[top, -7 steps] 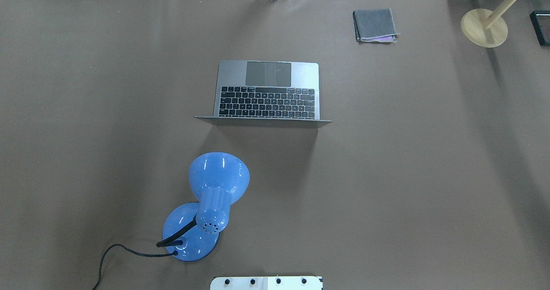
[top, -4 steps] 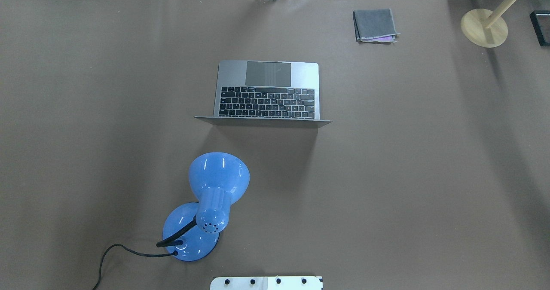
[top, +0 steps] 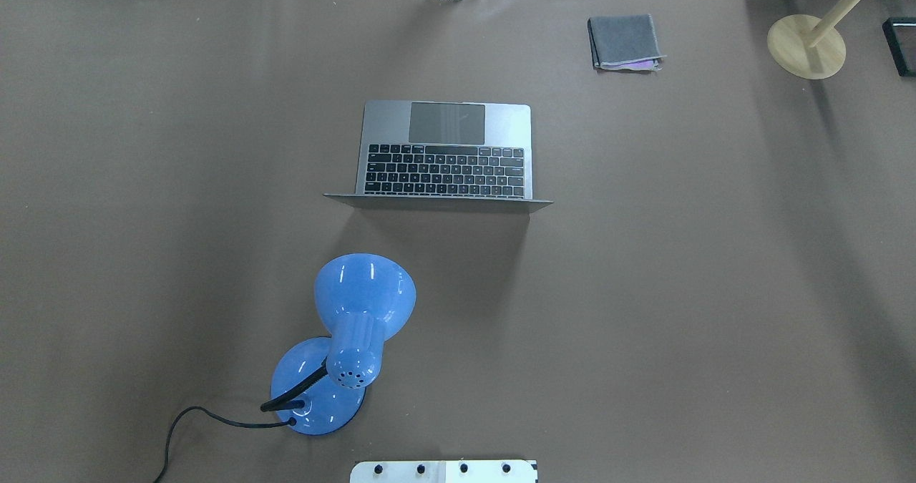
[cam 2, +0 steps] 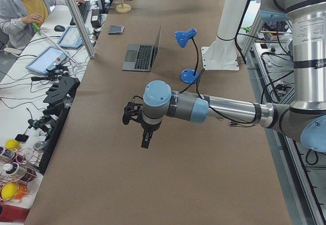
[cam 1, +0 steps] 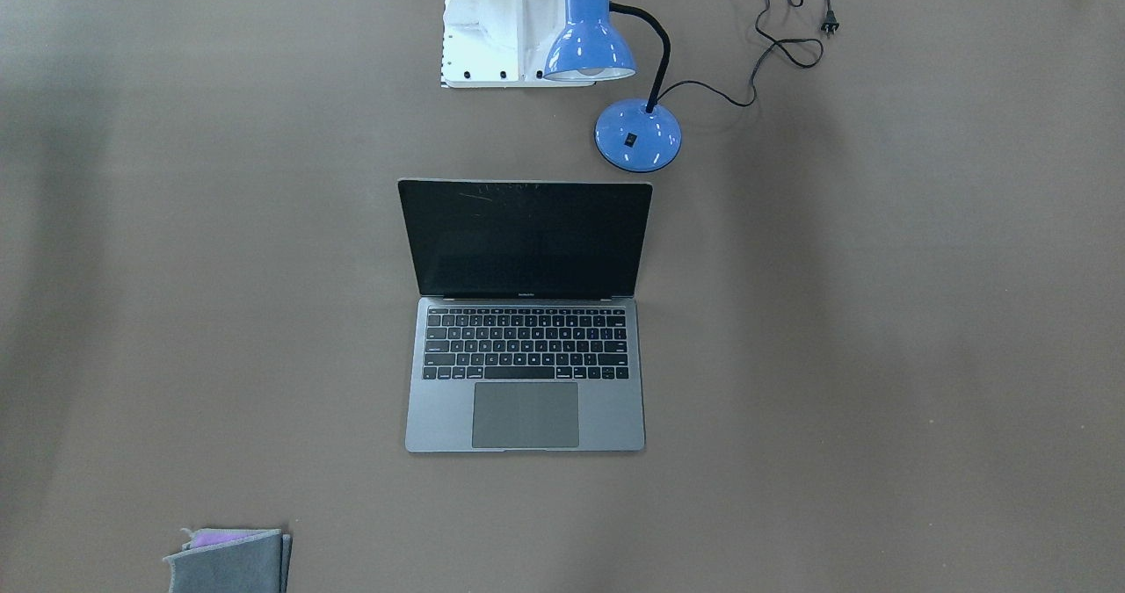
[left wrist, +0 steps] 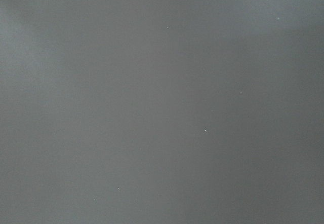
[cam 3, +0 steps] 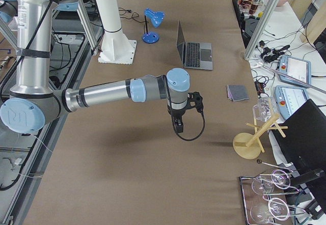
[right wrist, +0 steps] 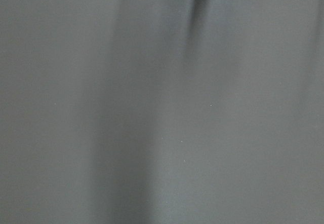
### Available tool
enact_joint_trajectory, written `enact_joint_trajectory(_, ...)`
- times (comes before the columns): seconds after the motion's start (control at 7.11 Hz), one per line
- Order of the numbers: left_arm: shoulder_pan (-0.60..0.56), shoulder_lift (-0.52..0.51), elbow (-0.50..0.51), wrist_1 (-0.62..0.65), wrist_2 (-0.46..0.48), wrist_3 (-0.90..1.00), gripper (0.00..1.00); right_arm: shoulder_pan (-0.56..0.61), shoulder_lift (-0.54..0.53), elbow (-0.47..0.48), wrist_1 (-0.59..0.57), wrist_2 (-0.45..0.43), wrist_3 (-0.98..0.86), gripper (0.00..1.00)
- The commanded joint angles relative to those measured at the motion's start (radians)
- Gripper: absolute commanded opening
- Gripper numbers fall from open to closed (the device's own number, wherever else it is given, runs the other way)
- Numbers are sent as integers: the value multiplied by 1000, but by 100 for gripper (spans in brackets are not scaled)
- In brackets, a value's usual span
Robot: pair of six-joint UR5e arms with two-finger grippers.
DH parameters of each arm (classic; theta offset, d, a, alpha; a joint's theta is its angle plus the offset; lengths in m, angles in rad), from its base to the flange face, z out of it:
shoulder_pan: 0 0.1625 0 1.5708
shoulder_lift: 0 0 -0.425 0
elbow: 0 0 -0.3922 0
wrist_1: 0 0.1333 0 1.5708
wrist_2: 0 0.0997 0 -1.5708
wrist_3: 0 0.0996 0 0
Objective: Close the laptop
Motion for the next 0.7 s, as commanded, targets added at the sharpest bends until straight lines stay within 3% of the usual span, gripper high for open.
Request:
enact_joint_trajectory(0.0,95,0,-124,-12,-55,-217,97,-141,-1,153,16,9,334,100)
enact_joint_trajectory(0.14,202,-6,-203,-14,-40,-401,98,-243,11,236,16,6,509,96)
enact_joint_trajectory(0.42,472,-59,-369,-15,71,-820,97,-355,24,300,109,5,639,39)
enact_joint_trajectory(0.56,650,-139,-394,-12,198,-999,88,-433,37,300,216,-14,773,23)
